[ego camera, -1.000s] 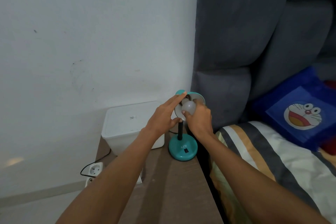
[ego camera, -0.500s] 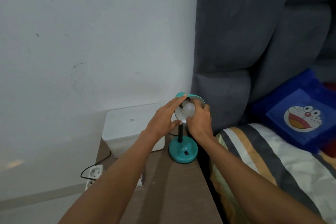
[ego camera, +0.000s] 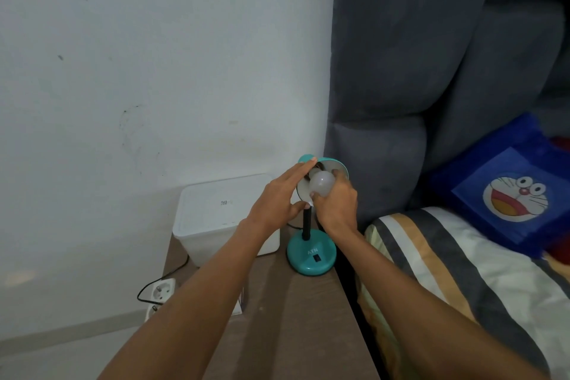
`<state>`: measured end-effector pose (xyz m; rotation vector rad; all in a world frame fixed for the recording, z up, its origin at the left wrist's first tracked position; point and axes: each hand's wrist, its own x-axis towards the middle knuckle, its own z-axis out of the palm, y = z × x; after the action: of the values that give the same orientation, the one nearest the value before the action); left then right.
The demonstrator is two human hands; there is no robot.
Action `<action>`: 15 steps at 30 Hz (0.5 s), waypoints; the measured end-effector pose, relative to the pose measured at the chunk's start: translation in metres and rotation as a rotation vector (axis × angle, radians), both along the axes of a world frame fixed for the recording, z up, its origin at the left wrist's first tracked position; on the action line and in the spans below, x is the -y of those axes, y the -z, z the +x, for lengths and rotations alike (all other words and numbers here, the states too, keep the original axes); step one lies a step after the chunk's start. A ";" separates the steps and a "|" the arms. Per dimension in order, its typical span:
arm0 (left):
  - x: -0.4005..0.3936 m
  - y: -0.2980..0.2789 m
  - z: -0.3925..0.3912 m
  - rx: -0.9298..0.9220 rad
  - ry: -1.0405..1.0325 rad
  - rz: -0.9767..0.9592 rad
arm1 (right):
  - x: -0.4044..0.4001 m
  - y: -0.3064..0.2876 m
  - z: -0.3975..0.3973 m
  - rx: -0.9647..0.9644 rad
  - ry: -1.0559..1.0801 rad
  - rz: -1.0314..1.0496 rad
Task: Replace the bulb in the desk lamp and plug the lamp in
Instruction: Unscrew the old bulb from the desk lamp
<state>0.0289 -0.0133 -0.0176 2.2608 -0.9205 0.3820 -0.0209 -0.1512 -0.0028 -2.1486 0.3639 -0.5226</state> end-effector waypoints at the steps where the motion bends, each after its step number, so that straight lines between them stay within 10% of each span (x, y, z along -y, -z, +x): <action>1: 0.000 0.000 0.000 0.000 0.002 0.000 | 0.001 0.000 0.000 -0.006 0.012 0.006; 15: -0.001 0.001 0.003 -0.028 -0.005 -0.012 | 0.000 -0.004 0.001 0.033 -0.037 0.034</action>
<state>0.0322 -0.0124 -0.0190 2.2522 -0.8957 0.3559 -0.0198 -0.1511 0.0010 -2.1071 0.3117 -0.5268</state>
